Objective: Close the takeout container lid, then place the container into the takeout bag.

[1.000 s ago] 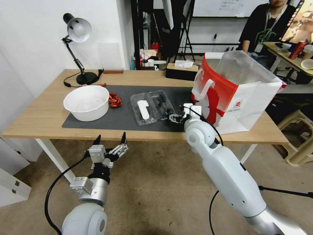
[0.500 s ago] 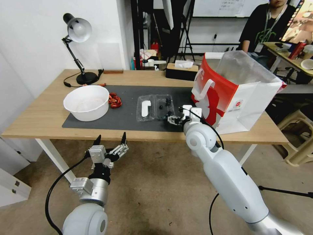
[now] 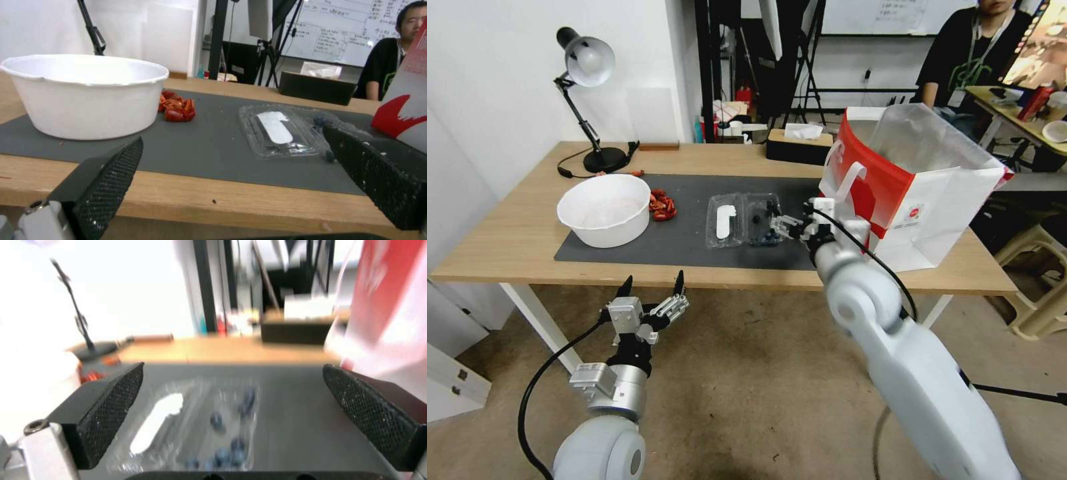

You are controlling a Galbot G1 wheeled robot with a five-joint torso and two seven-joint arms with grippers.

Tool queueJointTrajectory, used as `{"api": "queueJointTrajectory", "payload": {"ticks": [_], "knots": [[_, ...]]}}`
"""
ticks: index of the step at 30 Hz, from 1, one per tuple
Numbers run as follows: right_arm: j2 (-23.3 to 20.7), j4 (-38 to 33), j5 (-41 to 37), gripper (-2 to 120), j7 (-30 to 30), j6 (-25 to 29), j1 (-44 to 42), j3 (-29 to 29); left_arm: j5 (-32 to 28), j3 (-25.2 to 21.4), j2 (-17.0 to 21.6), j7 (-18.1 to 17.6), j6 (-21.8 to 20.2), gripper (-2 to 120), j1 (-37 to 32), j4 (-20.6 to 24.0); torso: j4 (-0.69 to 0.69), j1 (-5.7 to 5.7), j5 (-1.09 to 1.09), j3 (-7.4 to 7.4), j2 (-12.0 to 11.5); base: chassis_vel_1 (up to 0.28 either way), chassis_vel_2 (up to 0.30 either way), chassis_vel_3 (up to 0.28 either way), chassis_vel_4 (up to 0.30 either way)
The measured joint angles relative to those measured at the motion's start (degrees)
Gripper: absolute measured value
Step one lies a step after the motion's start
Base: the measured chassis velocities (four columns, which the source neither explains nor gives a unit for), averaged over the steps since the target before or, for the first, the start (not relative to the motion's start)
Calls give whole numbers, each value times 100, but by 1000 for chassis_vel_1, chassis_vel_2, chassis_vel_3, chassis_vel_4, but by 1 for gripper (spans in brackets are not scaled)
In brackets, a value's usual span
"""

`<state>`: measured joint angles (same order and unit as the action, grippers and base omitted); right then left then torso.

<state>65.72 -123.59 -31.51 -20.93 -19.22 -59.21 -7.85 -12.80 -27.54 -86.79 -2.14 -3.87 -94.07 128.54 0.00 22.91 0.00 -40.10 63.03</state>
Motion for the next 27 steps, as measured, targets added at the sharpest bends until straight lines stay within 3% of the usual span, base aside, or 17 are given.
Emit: {"api": "queueJointTrajectory", "payload": {"ticks": [5,11,14,20,27], "knots": [[-130,-535,1096,100,535,896,-1023,-481,0,11,22,-11,-2,100,-13,4,0,0,0,0,0,0,0,0,0],[-148,-1148,1829,100,522,1421,-2258,-978,-4,20,80,-33,0,100,-25,5,0,-1,0,0,0,0,0,0,0],[-72,-1309,2343,100,451,1961,-2951,-1206,-19,23,115,-52,6,100,-26,5,-1,-1,0,0,0,0,0,0,0],[-23,-1343,2566,100,318,2294,-3502,-1239,-27,22,136,-65,11,100,-29,5,-1,-1,-1,0,0,0,0,0,0],[217,-914,2922,100,12,3139,-4370,-1142,-29,20,168,-76,49,100,-50,25,0,0,0,0,-1,0,0,0,0]]}}
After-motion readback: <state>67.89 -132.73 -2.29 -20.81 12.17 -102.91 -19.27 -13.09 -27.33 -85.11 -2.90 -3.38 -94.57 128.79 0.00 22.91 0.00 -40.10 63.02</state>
